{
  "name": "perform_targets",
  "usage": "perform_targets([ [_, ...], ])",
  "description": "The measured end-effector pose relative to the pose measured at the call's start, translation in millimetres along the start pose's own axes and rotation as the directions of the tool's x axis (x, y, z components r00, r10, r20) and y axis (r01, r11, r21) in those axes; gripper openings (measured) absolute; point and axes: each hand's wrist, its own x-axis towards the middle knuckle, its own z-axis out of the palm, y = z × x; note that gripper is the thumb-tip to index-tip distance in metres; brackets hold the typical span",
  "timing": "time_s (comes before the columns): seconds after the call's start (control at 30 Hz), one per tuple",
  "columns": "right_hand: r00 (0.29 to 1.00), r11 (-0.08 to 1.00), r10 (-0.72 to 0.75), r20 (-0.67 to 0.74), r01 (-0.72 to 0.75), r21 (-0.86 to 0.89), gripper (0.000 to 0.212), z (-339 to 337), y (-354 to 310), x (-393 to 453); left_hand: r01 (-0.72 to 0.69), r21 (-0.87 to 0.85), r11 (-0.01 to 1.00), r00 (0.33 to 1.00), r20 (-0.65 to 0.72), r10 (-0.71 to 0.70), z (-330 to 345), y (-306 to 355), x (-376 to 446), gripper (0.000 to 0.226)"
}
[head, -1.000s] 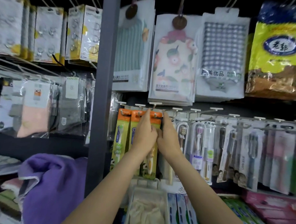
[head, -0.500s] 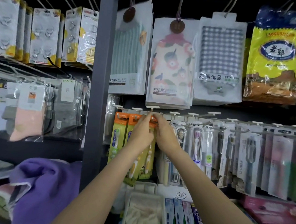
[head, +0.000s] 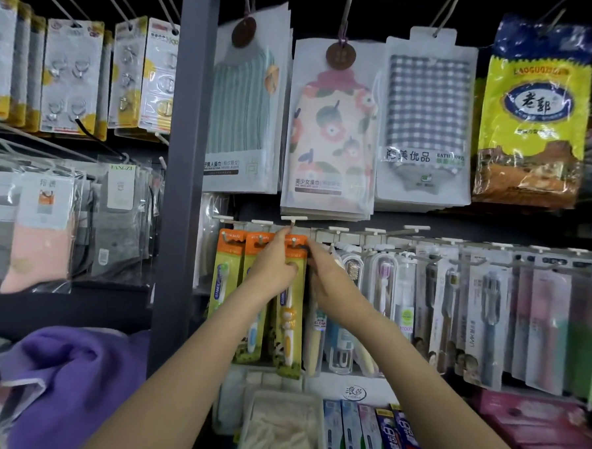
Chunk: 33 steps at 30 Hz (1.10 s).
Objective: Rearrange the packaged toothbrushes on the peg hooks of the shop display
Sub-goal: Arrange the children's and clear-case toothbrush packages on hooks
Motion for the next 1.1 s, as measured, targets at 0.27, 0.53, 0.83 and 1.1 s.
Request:
perform_targets([
  [0.27, 0.986, 0.994, 0.101, 0.133, -0.094, -0.056, 0.065, 21.0, 1.4, -39.3, -0.018, 0.004, 1.0, 0.999, -0.039, 0.019, 0.7, 2.6, -0.8, 0.063],
  [0.53, 0.98, 0.983, 0.182, 0.083, -0.184, 0.02, 0.078, 32.4, 1.2, -36.9, -0.05, 0.062, 0.997, 0.996, -0.064, 0.054, 4.0, 4.0, -4.6, 0.064],
  [0.83, 0.986, 0.986, 0.169, -0.014, -0.169, 0.018, 0.076, 59.6, 5.0, -47.8, -0.052, 0.009, 0.999, 0.996, -0.069, 0.053, 22.4, -30.7, -45.4, 0.081],
  [1.1, 0.982, 0.986, 0.169, -0.085, -0.169, 0.015, 0.082, 78.2, 7.4, -60.0, -0.068, 0.034, 0.997, 0.996, -0.048, 0.069, 28.6, -44.1, -60.6, 0.079],
])
